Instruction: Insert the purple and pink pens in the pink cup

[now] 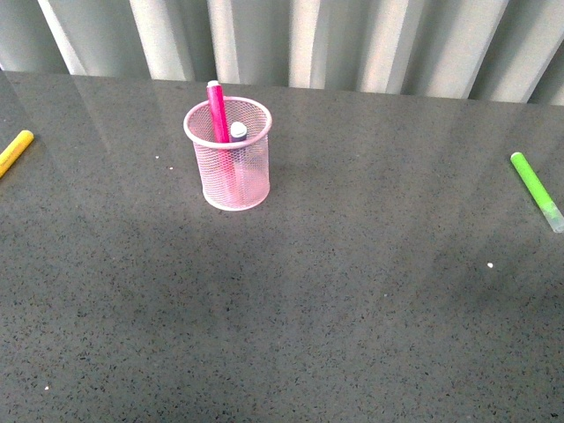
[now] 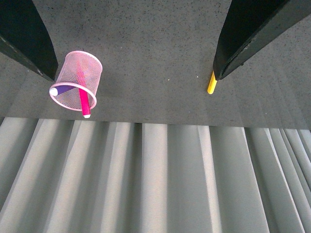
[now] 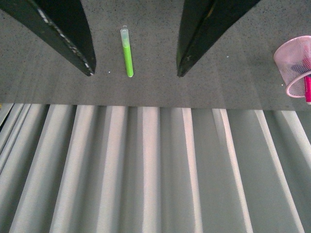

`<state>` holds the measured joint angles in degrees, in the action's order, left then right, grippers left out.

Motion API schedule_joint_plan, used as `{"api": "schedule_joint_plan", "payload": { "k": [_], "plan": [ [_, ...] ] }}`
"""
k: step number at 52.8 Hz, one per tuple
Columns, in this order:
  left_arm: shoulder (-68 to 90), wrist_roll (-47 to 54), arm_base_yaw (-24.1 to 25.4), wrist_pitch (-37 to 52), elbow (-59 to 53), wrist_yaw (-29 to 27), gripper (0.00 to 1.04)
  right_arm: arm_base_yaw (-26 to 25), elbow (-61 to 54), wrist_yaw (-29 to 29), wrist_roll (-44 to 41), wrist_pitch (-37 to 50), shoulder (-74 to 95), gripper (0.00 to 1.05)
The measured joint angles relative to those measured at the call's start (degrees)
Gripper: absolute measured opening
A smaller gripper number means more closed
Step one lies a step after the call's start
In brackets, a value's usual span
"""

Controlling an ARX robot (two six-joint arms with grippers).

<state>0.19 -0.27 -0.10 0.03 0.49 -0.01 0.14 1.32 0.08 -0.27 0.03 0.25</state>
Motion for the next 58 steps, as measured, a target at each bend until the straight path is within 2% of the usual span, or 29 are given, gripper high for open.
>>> {"api": "schedule_joint_plan", "payload": {
  "k": [6, 10, 12, 58],
  "plan": [
    [0.00, 0.00, 0.00, 0.00, 0.00, 0.00, 0.98, 0.00, 0.00, 0.00, 0.07, 0.00, 0.00, 0.77],
    [0.00, 0.00, 0.00, 0.00, 0.00, 0.00, 0.98, 0.00, 0.00, 0.00, 0.07, 0.00, 0.00, 0.95],
    [0.00, 0.00, 0.00, 0.00, 0.00, 0.00, 0.98, 0.00, 0.00, 0.00, 0.11, 0.00, 0.00, 0.99],
    [0.00, 0.02, 0.00, 0.00, 0.00, 0.00, 0.98, 0.00, 0.00, 0.02, 0.11, 0.00, 0.00, 0.98]
  ]
}}
